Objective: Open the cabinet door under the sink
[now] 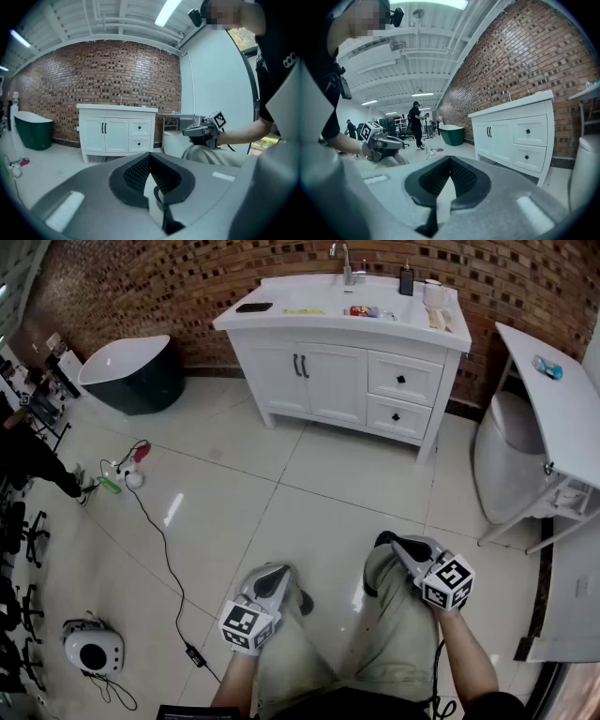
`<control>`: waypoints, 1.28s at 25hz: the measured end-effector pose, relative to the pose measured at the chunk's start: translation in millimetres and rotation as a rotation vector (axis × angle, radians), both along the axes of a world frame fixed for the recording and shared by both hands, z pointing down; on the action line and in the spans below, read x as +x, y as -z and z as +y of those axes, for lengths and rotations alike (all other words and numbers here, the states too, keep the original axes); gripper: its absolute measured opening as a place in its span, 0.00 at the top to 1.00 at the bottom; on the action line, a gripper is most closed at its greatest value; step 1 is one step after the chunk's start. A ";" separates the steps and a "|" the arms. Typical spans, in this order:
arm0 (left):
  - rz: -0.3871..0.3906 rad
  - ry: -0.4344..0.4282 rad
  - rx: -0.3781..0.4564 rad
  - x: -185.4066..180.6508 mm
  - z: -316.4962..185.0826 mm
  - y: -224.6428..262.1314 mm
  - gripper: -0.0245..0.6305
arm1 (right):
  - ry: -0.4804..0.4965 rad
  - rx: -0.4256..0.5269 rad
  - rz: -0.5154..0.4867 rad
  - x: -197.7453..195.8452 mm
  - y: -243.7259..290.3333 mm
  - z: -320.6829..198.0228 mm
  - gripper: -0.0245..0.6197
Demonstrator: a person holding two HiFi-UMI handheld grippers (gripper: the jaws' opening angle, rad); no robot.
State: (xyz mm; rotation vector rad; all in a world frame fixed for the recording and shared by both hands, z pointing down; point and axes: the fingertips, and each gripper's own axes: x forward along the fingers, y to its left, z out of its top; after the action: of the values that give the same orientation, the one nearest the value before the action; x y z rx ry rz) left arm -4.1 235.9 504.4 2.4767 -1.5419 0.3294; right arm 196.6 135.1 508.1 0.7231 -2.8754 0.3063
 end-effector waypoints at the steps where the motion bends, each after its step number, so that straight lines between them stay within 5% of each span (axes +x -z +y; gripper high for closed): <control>1: 0.010 -0.011 0.004 3.7 -0.8 2.5 0.94 | -0.015 -0.002 -0.003 5.5 1.7 0.8 0.98; 11: 0.140 -0.044 0.033 9.5 -22.9 -7.5 0.94 | -0.036 0.004 0.022 6.2 4.9 -8.2 0.98; 17: 0.008 0.000 0.038 3.4 -42.1 -21.3 0.94 | 0.007 0.000 0.074 -13.3 -1.6 -27.0 0.98; 23: 0.129 -0.002 0.097 -7.6 -60.5 2.8 0.94 | 0.008 -0.002 0.048 -18.7 1.3 -52.3 0.98; 32: 0.164 0.004 0.120 -13.0 -120.4 8.4 0.94 | 0.007 -0.028 0.084 -35.9 -15.7 -110.4 0.98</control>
State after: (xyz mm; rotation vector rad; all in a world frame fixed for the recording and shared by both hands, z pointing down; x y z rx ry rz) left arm -17.2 115.6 496.0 2.5175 -1.5405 0.0321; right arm 160.6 24.7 523.8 0.7042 -2.7886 0.3075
